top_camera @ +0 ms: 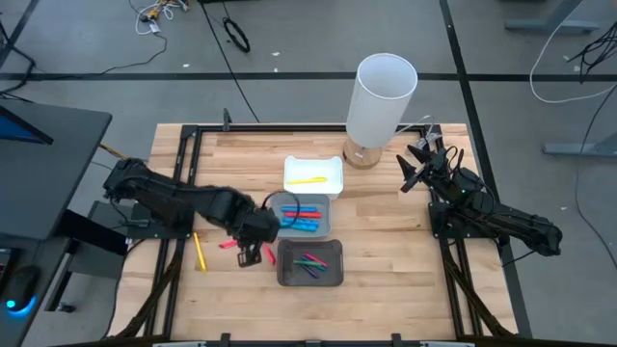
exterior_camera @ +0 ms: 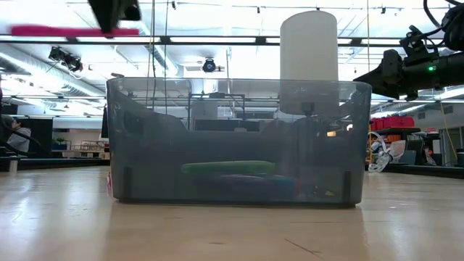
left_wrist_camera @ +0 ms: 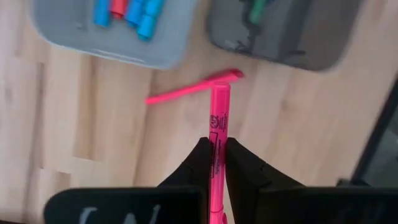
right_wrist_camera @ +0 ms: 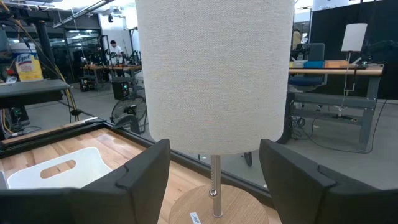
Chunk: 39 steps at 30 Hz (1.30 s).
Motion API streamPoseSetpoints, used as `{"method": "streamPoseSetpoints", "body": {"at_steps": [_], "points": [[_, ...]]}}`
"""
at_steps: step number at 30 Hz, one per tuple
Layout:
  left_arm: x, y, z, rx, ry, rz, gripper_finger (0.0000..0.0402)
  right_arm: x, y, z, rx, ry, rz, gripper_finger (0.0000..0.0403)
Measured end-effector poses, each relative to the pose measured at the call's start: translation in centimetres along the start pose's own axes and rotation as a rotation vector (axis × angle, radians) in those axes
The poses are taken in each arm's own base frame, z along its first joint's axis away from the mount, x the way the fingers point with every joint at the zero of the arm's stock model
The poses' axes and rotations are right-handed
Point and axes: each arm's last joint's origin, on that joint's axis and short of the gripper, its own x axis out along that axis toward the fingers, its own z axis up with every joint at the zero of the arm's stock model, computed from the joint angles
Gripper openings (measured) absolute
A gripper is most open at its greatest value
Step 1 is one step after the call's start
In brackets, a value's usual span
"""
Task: Pick & Place Markers
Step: Put the left pink marker pen into the white bin
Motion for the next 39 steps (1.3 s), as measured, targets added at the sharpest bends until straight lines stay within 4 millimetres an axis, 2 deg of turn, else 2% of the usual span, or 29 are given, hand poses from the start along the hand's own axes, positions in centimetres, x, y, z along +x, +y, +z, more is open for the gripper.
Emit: {"method": "streamPoseSetpoints", "body": {"at_steps": [8, 24, 39], "points": [[1.0, 3.1, 2.3, 0.013, 0.013, 0.041, 0.0029, 0.0, 0.0, 0.0, 0.000, 0.000, 0.000, 0.0251], [0.8, 6.4, 8.2, 0.070, -0.037, 0.056, 0.0028, 0.0, 0.0, 0.0, 0.000, 0.000, 0.000, 0.0251], [2.7, 11.4, 13.3, 0.061, -0.031, 0.093, 0.0028, 0.0, 0.0, 0.0, 0.000, 0.000, 0.000, 0.0251]]}}
